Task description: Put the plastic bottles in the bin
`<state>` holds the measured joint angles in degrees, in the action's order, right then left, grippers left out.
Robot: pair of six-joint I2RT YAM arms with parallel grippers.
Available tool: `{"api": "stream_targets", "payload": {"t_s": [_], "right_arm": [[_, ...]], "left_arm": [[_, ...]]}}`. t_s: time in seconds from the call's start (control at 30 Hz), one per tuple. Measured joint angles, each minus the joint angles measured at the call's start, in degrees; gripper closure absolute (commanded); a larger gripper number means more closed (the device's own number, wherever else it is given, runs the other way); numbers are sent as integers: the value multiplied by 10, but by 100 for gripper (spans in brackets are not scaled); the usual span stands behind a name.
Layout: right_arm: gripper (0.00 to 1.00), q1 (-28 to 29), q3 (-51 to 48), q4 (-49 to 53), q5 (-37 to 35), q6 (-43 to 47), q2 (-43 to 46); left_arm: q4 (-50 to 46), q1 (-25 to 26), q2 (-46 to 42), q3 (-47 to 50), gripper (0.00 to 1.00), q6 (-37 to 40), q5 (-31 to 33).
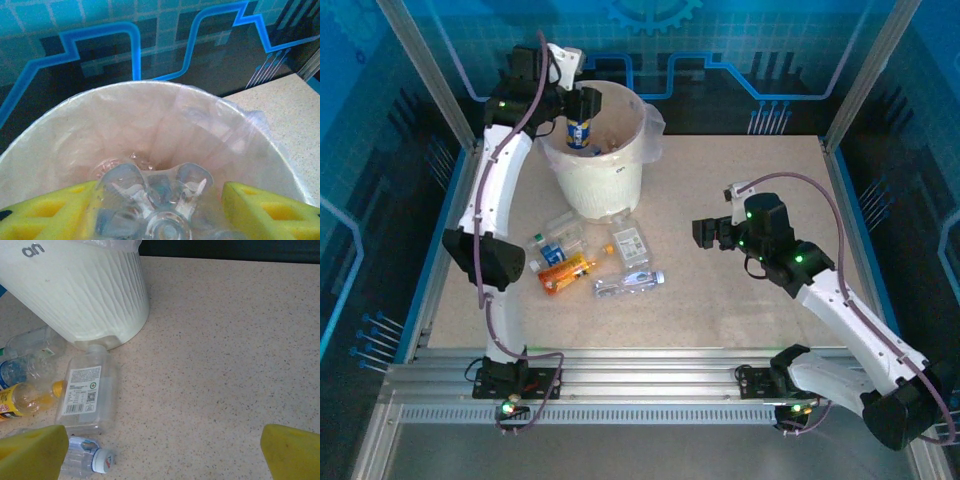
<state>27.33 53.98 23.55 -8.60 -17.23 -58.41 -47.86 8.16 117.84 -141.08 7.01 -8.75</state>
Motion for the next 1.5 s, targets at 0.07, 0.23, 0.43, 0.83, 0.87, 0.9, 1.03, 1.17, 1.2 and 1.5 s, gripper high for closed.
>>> {"api": "stream_targets", "payload": {"t_s": [0.07,0.23,0.43,0.83,0.87,0.9,1.03,1.17,1.2,1.5], "right_arm": [[0,0,0,0,0,-3,-3],[0,0,0,0,1,-8,-7],[0,0,0,0,0,-8,-7],[0,0,0,0,0,-8,-7],[0,0,0,0,0,-8,-7],[0,0,0,0,0,-8,-7],[0,0,0,0,0,-8,-7],[0,0,0,0,0,-8,-7],[0,0,0,0,0,-8,-7],[0,0,0,3,-16,-8,-7]], "left_arm": [[-7,-1,0,0,92,7,0],[-16,-1,5,2,80,11,-5],[-15,-1,32,2,32,8,-35],[22,6,50,-6,1,-23,-74],[28,6,50,-6,1,-26,-74],[33,6,50,-7,1,-28,-74],[46,6,49,-9,1,-41,-71],[49,6,38,-2,1,-49,-55],[51,6,29,6,1,-52,-50],[150,6,-194,248,1,-94,-16]]}}
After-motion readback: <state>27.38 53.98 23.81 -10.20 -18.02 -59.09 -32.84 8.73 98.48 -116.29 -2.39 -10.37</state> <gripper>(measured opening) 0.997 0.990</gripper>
